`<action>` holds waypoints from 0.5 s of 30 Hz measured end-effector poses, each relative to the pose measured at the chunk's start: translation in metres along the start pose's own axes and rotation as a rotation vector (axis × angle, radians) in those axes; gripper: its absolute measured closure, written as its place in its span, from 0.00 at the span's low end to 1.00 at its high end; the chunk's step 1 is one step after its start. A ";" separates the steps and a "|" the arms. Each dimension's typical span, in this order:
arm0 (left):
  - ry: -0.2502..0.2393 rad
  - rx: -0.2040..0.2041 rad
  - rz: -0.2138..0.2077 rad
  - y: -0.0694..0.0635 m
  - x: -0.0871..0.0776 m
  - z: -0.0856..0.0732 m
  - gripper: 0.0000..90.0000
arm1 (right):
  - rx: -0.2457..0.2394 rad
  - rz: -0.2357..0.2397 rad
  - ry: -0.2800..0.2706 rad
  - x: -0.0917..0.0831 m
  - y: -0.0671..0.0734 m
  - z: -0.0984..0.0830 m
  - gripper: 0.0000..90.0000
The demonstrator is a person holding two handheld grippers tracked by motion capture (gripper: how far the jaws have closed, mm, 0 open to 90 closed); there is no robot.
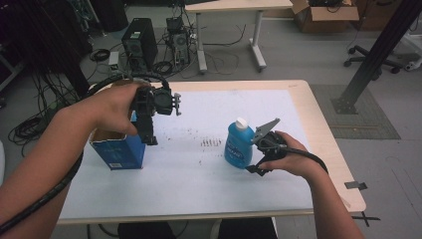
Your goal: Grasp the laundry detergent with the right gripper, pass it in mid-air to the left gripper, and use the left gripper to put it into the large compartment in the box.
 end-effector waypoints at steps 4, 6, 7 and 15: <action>0.005 0.006 -0.001 -0.001 0.000 0.001 0.00 | 0.013 -0.014 -0.035 0.004 0.001 0.000 0.04; 0.005 0.007 -0.003 -0.001 0.001 0.001 0.00 | 0.018 -0.016 -0.054 0.006 0.001 -0.001 0.04; 0.004 0.008 -0.002 -0.001 0.002 0.001 0.00 | 0.023 -0.018 -0.063 0.007 0.002 -0.001 0.04; 0.003 0.004 -0.004 0.000 0.003 0.000 0.00 | 0.058 -0.053 -0.140 0.018 0.004 -0.001 0.04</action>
Point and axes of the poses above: each handheld gripper's, and its own axes: x roughly forward along the jaws, z roughly out of its top, y roughly to its left, the point moved 2 cm from there along x, roughly forward along the jaws, and after that the axes turned 13 degrees about -x, right-handed, at the moved point
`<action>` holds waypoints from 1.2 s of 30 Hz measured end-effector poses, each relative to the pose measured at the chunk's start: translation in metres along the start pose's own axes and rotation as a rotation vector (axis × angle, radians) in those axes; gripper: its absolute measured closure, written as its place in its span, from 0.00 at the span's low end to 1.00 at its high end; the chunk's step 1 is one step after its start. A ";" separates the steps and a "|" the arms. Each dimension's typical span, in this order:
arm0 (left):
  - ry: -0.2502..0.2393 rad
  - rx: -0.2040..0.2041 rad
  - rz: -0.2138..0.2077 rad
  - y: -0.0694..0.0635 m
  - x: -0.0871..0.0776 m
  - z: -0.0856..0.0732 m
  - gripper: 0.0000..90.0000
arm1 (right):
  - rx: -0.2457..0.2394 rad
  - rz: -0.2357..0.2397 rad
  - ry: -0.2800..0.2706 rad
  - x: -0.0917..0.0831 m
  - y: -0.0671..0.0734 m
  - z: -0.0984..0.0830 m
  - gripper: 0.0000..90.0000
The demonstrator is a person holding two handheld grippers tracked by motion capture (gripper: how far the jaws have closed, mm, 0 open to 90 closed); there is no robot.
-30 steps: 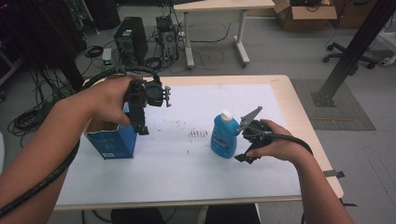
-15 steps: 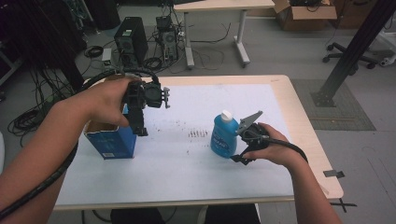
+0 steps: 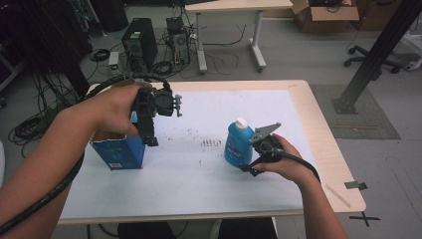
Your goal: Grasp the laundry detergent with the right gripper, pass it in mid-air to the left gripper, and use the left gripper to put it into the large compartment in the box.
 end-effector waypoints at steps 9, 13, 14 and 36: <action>0.001 -0.001 -0.002 0.000 0.000 0.000 0.00 | 0.031 -0.070 -0.117 0.004 0.001 -0.001 0.03; -0.003 0.000 -0.003 0.000 0.002 0.000 0.00 | 0.047 -0.095 -0.151 0.005 0.003 -0.003 0.01; -0.003 0.001 -0.004 0.000 0.002 0.000 0.00 | 0.053 -0.103 -0.164 0.006 0.003 -0.003 0.01; -0.012 0.000 0.002 0.000 0.001 0.000 0.00 | 0.135 -0.232 -0.335 0.013 0.007 -0.011 0.02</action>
Point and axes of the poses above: each handheld gripper's, and its own axes: x roughly forward along the jaws, z roughly out of its top, y roughly to its left, the point moved 2 cm from there along x, roughly forward along the jaws, and after that the axes turned 13 degrees about -x, right-handed, at the moved point
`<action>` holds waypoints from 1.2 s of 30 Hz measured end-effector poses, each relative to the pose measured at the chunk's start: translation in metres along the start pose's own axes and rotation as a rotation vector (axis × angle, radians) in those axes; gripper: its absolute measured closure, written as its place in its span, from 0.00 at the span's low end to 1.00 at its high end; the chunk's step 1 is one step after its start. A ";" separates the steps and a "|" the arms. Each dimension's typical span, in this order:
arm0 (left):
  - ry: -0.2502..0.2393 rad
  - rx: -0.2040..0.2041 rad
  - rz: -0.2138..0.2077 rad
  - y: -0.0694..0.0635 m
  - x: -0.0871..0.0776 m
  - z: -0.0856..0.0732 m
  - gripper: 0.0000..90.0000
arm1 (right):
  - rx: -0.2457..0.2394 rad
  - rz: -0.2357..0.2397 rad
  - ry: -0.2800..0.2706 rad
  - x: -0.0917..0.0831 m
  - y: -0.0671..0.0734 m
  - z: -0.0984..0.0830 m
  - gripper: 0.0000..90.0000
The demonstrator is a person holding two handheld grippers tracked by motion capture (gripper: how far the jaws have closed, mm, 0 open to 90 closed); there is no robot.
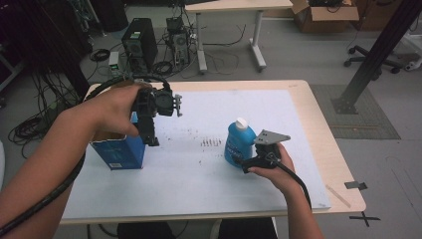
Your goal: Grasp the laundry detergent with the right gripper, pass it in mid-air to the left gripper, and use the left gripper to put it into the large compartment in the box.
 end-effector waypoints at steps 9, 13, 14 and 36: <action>0.005 0.006 0.006 -0.001 -0.001 -0.001 0.00 | -0.005 -0.043 -0.065 -0.001 0.002 0.002 0.09; -0.001 0.002 0.009 -0.001 -0.002 -0.002 0.00 | 0.002 -0.053 -0.071 -0.001 0.001 0.000 0.12; 0.002 0.002 0.009 0.000 -0.003 -0.003 0.00 | 0.007 -0.050 -0.071 -0.001 0.001 0.000 0.12; 0.004 0.000 0.012 0.001 -0.002 -0.005 0.00 | -0.005 -0.080 -0.081 0.002 0.007 -0.003 0.26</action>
Point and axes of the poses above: each handheld gripper's, and its own axes: x roughly forward along the jaws, z roughly out of its top, y roughly to its left, the point moved 2 cm from there along x, roughly forward along the jaws, and after that the axes turned 13 degrees about -x, right-handed, at the moved point
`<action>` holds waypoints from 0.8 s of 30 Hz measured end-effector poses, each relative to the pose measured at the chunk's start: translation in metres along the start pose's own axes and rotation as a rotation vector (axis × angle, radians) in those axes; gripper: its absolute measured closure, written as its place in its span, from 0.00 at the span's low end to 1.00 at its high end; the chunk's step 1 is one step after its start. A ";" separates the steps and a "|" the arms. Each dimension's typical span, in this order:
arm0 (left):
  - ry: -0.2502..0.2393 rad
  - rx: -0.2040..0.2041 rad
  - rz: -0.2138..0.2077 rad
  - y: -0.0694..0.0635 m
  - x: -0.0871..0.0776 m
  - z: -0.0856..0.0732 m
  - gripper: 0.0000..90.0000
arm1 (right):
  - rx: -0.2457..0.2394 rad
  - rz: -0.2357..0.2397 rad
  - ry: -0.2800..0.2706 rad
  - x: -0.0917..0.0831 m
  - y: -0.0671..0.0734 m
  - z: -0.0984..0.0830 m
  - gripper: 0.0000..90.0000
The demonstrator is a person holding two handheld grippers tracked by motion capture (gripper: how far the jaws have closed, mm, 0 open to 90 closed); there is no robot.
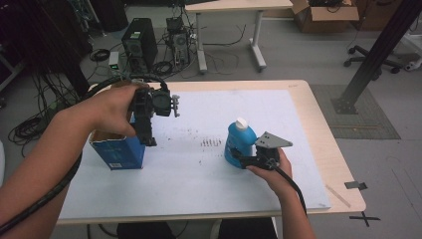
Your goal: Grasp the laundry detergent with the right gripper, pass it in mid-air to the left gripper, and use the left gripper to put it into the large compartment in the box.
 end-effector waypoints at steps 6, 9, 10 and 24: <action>-0.003 0.000 -0.002 0.000 0.001 -0.001 0.00 | -0.002 -0.009 -0.002 0.001 0.002 -0.001 0.27; -0.009 -0.005 -0.003 0.000 0.002 -0.001 0.00 | -0.005 -0.013 -0.001 0.002 0.002 -0.001 0.29; -0.003 -0.004 -0.004 0.000 0.002 -0.001 0.00 | -0.002 -0.012 -0.004 0.002 0.002 -0.001 0.29; -0.010 -0.006 0.000 0.002 -0.001 -0.001 0.00 | -0.024 -0.003 -0.010 0.007 0.009 -0.004 0.43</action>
Point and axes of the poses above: each handheld gripper's, and its own axes: x roughly forward along the jaws, z roughly out of its top, y roughly to its left, the point moved 2 cm from there along x, roughly forward along the jaws, and after that the axes turned 13 degrees about -x, right-handed, at the moved point
